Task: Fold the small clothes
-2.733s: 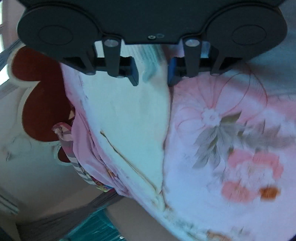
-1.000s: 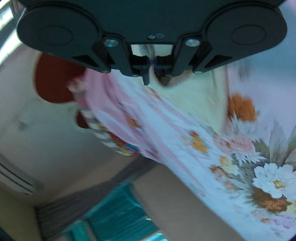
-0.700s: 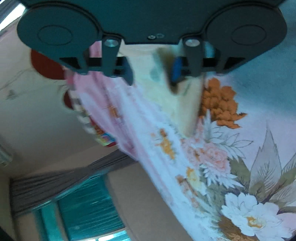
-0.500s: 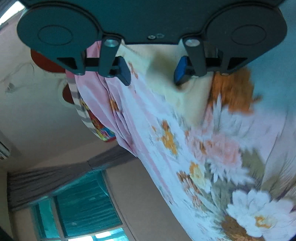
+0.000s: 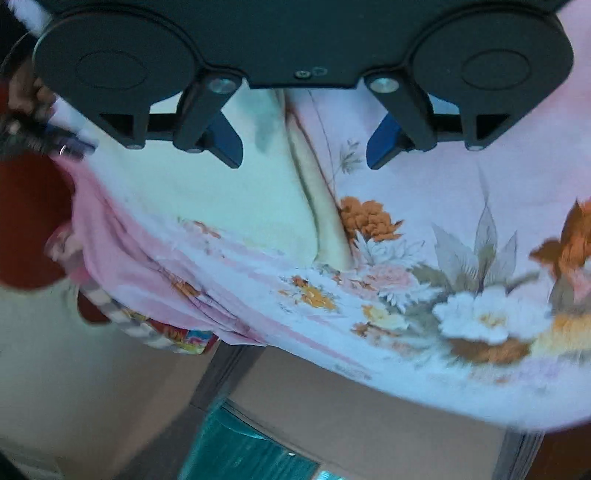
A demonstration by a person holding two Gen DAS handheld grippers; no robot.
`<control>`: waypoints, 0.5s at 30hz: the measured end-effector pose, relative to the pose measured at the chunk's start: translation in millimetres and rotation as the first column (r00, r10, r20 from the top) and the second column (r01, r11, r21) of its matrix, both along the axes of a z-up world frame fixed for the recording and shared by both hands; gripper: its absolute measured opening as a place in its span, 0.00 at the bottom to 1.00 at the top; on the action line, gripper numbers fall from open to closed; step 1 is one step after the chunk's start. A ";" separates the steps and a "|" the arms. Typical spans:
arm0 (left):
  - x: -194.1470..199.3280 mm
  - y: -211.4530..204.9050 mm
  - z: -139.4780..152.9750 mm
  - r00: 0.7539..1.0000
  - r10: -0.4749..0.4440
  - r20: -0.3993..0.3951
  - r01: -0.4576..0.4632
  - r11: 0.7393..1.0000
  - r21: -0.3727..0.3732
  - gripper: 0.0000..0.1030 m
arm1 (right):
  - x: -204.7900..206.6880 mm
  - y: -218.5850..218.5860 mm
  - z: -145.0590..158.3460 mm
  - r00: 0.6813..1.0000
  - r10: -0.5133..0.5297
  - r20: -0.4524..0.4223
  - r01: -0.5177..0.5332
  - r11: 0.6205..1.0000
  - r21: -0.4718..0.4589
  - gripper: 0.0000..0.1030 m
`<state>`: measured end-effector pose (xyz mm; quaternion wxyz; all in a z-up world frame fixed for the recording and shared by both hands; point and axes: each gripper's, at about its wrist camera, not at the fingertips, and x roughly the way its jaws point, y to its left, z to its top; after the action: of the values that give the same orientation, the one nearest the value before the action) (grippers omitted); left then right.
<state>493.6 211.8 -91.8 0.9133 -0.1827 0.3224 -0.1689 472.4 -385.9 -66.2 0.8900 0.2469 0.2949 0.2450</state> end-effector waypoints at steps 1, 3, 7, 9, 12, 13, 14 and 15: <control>5.0 -3.7 2.7 1.000 0.005 0.029 -0.004 1.000 -0.014 0.60 | 5.6 8.1 3.5 1.000 -0.006 0.028 0.007 1.000 -0.027 0.59; 26.4 -14.1 7.5 0.998 0.001 0.065 0.001 1.000 -0.027 0.55 | 24.6 22.7 8.5 0.998 -0.015 0.056 0.019 0.998 -0.059 0.59; 75.0 -43.5 9.2 0.995 -0.048 0.089 0.035 0.989 0.144 0.55 | 82.1 57.3 3.2 0.998 -0.001 0.056 0.010 0.987 -0.162 0.40; 86.4 -53.3 4.0 0.994 -0.088 0.068 0.072 0.974 0.213 0.59 | 104.1 72.8 0.4 0.999 0.010 0.038 -0.002 0.978 -0.209 0.40; 100.9 -64.4 -4.7 0.990 -0.132 0.048 0.110 0.942 0.318 0.62 | 130.6 84.3 -18.0 0.999 0.052 -0.013 -0.053 0.962 -0.266 0.40; 102.8 -65.9 -7.1 0.989 -0.143 0.044 0.120 0.936 0.332 0.60 | 139.3 86.9 -23.1 0.998 0.060 -0.018 -0.062 0.954 -0.294 0.39; 103.7 -65.1 -8.9 0.987 -0.155 0.042 0.133 0.933 0.333 0.59 | 139.6 93.3 -25.1 0.998 0.067 -0.004 -0.065 0.946 -0.318 0.34; 104.2 -63.9 -9.4 0.986 -0.160 0.043 0.137 0.934 0.330 0.47 | 138.6 96.6 -27.6 0.997 0.083 0.007 -0.076 0.942 -0.328 0.10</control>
<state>597.7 147.9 -101.2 0.9262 0.0013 0.3268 -0.1881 611.0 -289.4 -93.8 0.9110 0.0811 0.3321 0.2307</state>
